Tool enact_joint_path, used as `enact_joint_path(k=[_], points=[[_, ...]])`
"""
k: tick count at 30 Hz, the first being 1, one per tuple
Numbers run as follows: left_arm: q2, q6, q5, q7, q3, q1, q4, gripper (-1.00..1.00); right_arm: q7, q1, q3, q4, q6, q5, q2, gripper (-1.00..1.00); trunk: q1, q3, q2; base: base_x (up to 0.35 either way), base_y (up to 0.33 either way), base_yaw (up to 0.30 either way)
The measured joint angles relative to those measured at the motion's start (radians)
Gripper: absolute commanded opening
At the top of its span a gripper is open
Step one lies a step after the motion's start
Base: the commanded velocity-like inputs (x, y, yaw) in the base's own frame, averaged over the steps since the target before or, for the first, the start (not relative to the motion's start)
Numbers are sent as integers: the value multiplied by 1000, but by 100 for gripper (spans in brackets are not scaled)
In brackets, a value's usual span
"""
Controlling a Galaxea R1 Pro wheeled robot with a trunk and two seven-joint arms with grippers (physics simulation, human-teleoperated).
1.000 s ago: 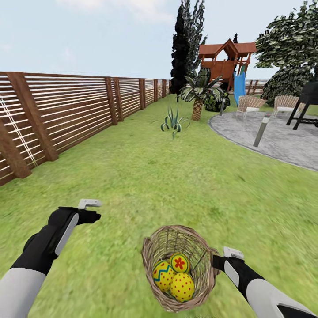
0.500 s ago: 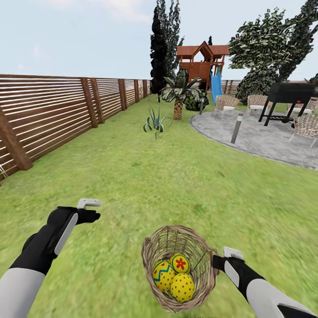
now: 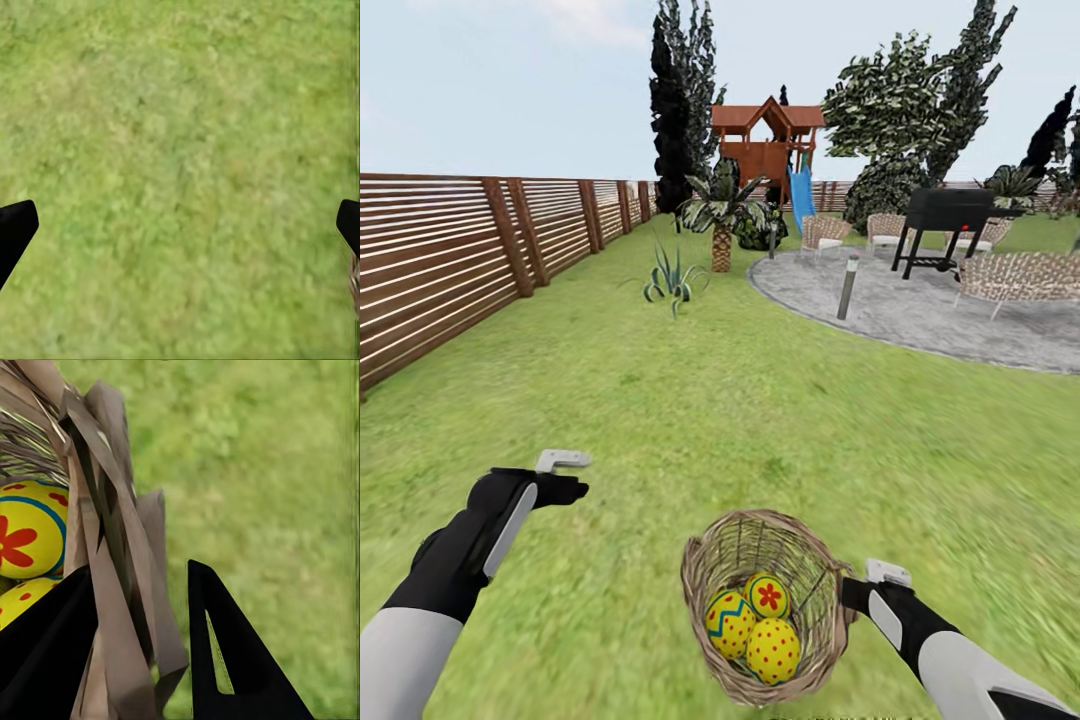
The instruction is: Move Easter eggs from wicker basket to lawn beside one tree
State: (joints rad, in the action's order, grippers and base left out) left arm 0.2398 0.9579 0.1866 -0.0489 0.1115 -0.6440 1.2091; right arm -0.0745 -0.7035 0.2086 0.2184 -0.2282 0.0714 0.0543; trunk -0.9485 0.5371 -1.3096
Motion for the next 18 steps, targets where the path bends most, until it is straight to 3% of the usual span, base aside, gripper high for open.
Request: enact_joint_path(k=[18], points=[[0,8,0,0,-2,0,3,100,1,0,1,0,0,-1,5,-100,61,-55,112,0,0,-273]])
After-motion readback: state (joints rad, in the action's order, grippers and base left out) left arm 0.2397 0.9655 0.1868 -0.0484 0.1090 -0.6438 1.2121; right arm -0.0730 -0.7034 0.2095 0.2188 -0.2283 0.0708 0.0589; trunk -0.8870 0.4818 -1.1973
